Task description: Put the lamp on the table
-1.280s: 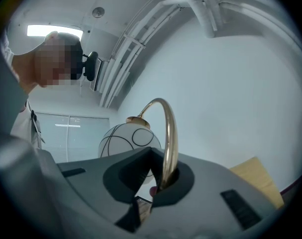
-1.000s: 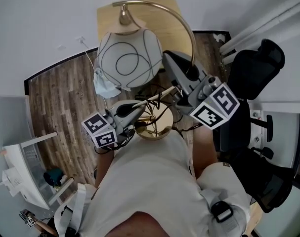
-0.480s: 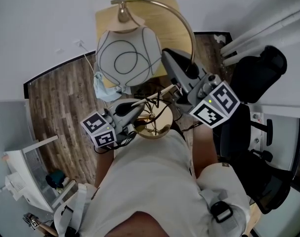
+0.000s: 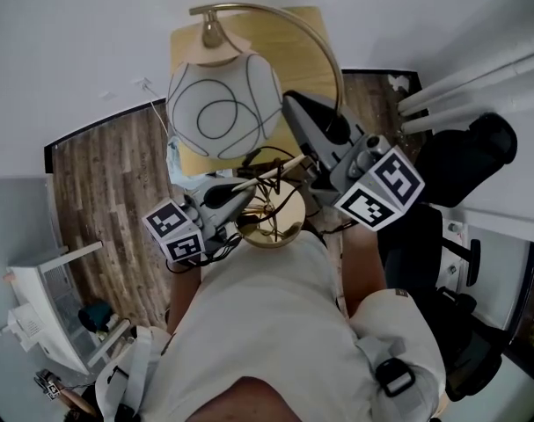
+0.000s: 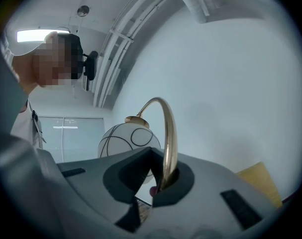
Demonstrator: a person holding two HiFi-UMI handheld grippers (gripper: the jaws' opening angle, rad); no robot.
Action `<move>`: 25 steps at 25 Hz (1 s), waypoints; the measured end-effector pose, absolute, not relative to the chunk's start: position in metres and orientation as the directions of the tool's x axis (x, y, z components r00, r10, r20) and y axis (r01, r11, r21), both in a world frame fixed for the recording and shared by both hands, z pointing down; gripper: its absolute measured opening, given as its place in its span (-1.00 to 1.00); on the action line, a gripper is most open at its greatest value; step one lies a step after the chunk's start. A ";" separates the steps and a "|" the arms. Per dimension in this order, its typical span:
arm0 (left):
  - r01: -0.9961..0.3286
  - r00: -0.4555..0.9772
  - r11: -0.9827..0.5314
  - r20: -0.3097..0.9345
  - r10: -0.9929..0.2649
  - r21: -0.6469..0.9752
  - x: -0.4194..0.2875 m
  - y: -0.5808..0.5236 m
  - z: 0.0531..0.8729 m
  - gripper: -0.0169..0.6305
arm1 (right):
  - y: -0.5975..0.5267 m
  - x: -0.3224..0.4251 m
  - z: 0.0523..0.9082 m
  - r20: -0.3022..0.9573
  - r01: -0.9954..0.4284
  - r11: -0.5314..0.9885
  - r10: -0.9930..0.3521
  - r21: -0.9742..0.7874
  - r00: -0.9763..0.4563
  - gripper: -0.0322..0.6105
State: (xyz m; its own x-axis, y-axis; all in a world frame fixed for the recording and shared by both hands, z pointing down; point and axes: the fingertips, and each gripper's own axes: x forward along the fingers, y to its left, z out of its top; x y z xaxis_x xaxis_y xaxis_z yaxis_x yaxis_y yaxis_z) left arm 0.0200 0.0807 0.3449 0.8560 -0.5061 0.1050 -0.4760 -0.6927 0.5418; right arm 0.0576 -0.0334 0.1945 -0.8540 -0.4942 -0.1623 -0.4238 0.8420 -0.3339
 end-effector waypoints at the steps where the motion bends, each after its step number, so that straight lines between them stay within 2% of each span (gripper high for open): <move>1: -0.478 0.855 -0.691 0.106 -0.509 0.542 0.019 0.076 0.345 -0.95 | -0.039 0.056 0.194 -0.161 -0.420 0.843 -0.491 -0.337 -0.856 -0.90; 14: -0.516 0.829 -0.669 0.116 -0.547 0.535 0.033 0.016 0.342 -0.95 | -0.097 0.067 0.191 -0.167 -0.370 0.863 -0.444 -0.343 -0.880 -0.89; 25: -0.495 0.843 -0.683 0.107 -0.527 0.537 0.006 -0.042 0.347 -0.95 | -0.154 0.041 0.195 -0.143 -0.395 0.855 -0.461 -0.335 -0.876 -0.89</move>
